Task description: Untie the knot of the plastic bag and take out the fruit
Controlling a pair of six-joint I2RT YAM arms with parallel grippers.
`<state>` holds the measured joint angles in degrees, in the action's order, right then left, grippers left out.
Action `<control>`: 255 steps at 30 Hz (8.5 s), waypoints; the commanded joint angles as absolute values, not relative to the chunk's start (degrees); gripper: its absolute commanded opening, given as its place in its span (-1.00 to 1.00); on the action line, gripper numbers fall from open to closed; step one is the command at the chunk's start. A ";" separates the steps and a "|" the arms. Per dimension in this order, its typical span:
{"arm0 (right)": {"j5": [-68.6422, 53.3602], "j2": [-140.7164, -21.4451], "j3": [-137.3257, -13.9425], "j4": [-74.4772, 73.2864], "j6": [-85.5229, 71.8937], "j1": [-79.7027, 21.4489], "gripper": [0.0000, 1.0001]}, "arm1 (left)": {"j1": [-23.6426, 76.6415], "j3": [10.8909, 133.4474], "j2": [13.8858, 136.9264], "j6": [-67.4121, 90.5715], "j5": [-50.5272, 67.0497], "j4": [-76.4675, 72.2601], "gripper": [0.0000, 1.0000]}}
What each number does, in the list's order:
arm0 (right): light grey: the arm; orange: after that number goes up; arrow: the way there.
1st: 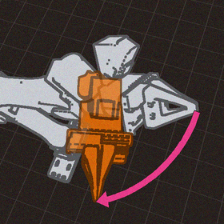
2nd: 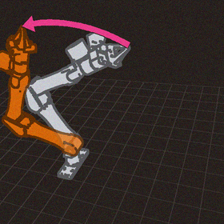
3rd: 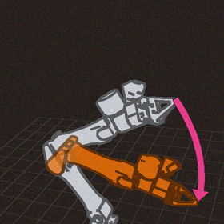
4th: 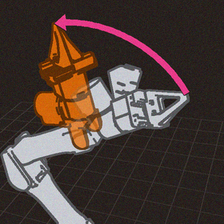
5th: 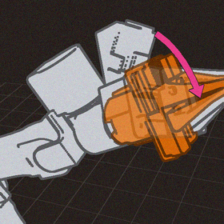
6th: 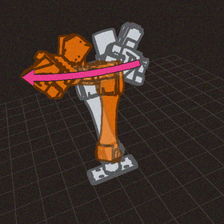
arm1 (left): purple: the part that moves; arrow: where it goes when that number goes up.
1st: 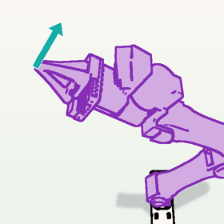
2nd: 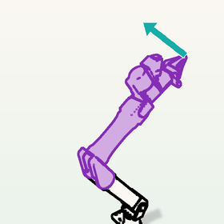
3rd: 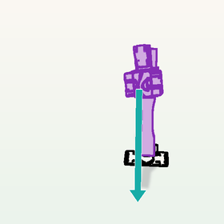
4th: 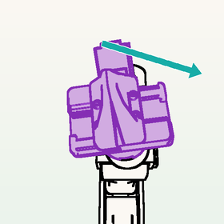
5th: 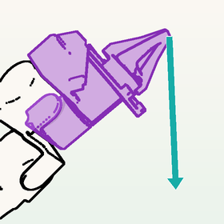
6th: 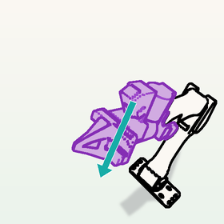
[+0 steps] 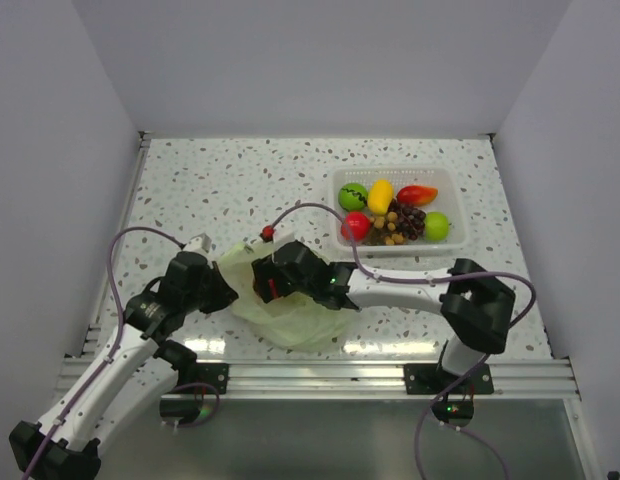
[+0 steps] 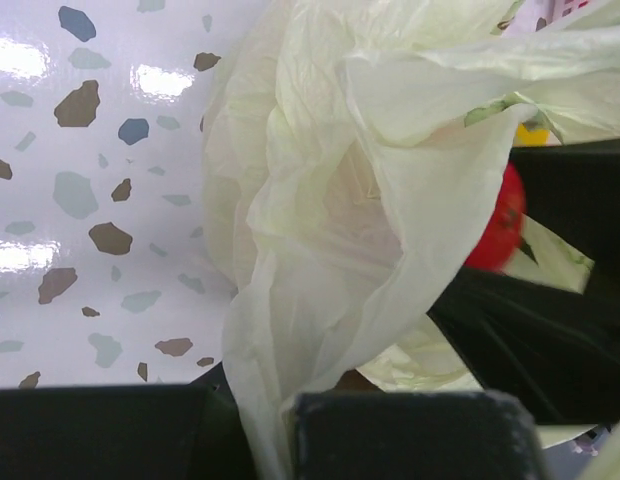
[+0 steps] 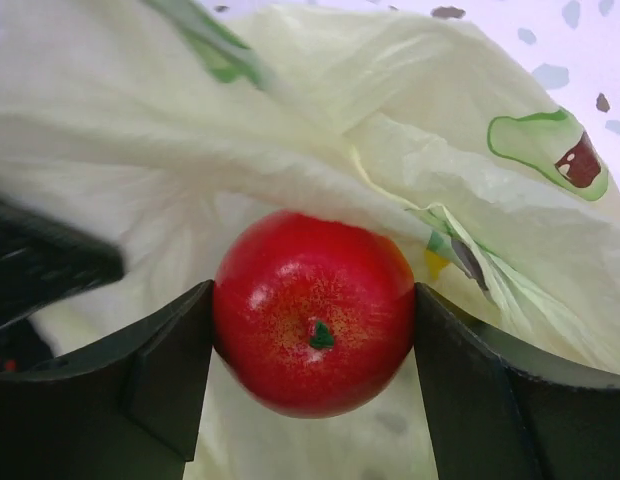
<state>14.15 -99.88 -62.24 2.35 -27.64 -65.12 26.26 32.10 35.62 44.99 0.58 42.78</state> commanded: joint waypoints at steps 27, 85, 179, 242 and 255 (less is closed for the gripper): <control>18.72 -86.65 -73.55 -16.70 -16.70 -17.68 -0.34 | 26.02 34.19 34.89 42.36 -0.70 42.36 -1.00; 14.06 -111.09 -84.72 -16.88 -3.34 -57.83 0.71 | 26.02 37.26 39.99 40.34 5.71 39.81 -1.00; 19.32 -77.08 -66.38 -32.16 -32.51 -54.13 0.98 | 26.02 33.58 36.91 41.39 1.23 40.43 -1.00; 18.19 -100.27 -79.89 -17.14 -37.34 -68.38 0.62 | 26.02 34.28 32.35 45.88 -0.35 45.53 -1.00; 18.55 -111.96 -80.42 -7.39 -44.30 -63.72 0.69 | 26.02 33.66 32.43 46.05 -0.26 45.09 -1.00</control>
